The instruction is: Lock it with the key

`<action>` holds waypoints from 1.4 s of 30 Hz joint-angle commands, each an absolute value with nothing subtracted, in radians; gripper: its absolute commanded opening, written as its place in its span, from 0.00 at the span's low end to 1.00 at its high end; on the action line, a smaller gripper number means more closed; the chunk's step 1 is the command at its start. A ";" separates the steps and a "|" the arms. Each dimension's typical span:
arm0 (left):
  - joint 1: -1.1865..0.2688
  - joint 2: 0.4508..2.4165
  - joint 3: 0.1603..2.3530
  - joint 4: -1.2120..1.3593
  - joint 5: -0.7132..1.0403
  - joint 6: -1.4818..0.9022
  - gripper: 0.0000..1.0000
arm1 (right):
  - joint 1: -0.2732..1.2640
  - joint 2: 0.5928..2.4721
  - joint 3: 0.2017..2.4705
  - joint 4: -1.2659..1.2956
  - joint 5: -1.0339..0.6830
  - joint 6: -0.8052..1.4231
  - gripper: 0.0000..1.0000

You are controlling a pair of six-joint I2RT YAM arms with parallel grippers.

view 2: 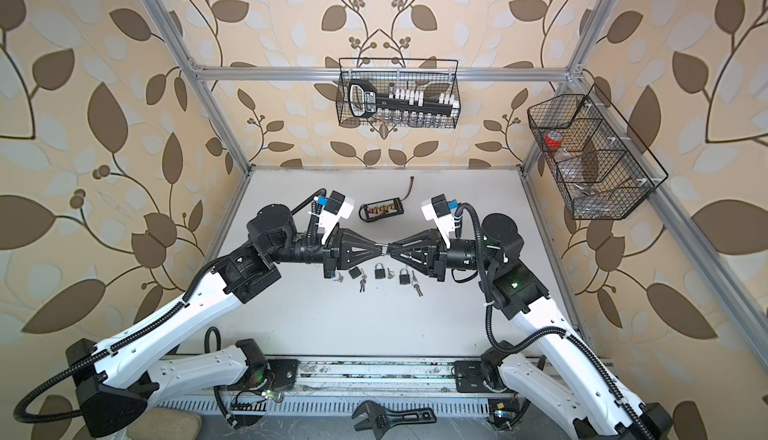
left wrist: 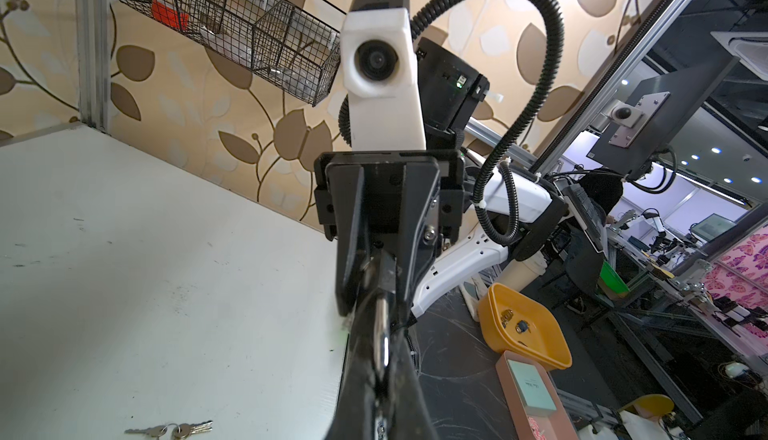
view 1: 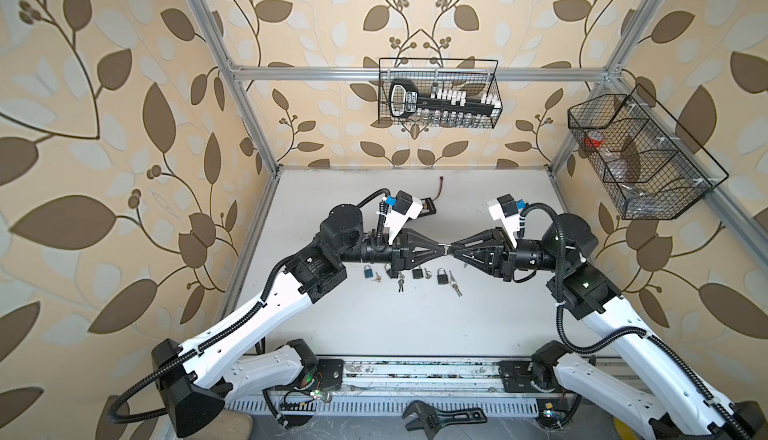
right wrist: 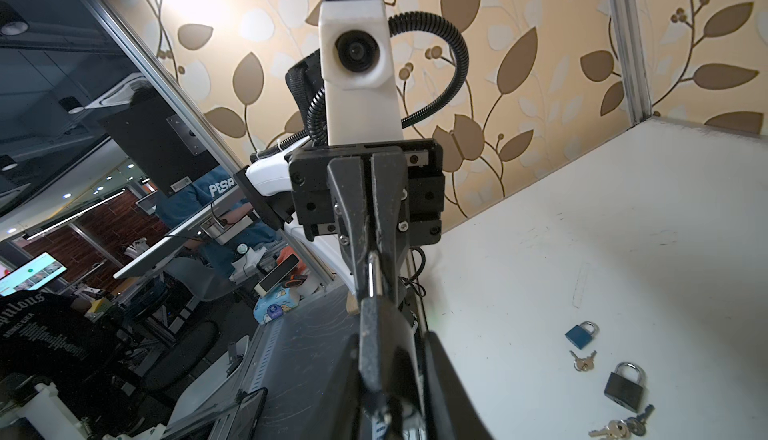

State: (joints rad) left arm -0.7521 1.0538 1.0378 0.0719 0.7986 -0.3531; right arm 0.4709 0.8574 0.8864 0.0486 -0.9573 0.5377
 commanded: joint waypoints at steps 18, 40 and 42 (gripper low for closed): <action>-0.850 1.175 1.100 0.121 0.840 -0.346 0.00 | 0.546 0.868 0.882 0.099 -0.940 0.541 0.00; -0.895 1.209 1.147 0.078 0.856 -0.324 0.00 | 0.548 0.824 0.890 0.117 -0.845 0.496 0.00; -0.920 1.231 1.147 0.085 0.852 -0.320 0.00 | 0.549 0.826 0.890 0.132 -0.847 0.501 0.00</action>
State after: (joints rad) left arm -0.8242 1.1381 1.1236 0.0776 0.7944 -0.3466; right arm 0.5194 0.7792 0.8837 0.0540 -0.8452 0.4900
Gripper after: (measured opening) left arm 0.054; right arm 0.137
